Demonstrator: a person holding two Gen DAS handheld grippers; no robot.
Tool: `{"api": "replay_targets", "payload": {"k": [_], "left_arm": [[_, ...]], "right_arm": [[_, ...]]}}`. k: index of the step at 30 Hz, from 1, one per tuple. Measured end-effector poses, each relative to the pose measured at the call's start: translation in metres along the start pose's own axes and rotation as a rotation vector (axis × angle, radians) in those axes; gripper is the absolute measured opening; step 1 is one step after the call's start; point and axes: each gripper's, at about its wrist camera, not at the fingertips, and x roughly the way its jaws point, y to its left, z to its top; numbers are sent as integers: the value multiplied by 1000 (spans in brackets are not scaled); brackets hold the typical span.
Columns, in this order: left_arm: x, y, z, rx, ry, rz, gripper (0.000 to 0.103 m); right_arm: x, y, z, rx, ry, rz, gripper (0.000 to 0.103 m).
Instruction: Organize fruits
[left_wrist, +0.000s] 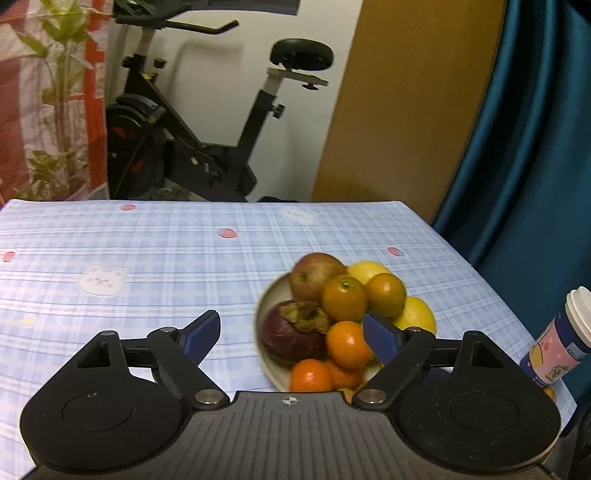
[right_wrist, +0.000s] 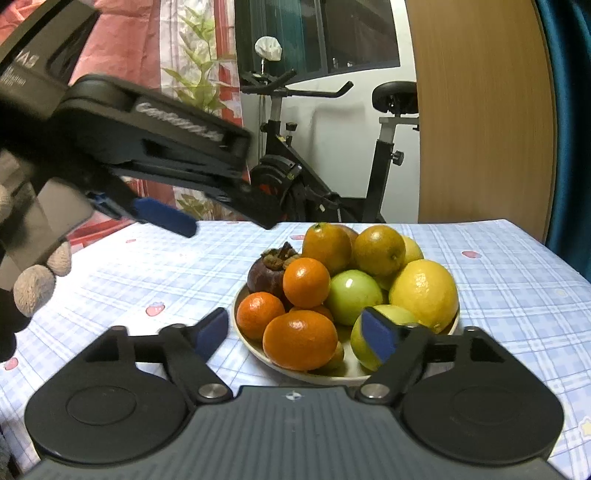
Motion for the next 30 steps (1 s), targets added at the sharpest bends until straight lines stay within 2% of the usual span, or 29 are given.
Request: {"api": "replay_targets", "payload": {"k": [11, 14, 22, 30], "left_arm": [[-46, 20, 0, -11, -44, 93, 92], [-61, 26, 2, -11, -54, 114, 92], [-111, 36, 5, -16, -92, 153, 92], [-158, 38, 7, 9, -140, 279, 93]], "right_arm": [[-14, -11, 21, 113, -26, -4, 102], [-22, -14, 33, 133, -28, -27, 103], [-51, -18, 65, 212, 51, -60, 103], [-91, 9, 102, 173, 44, -67, 103]]}}
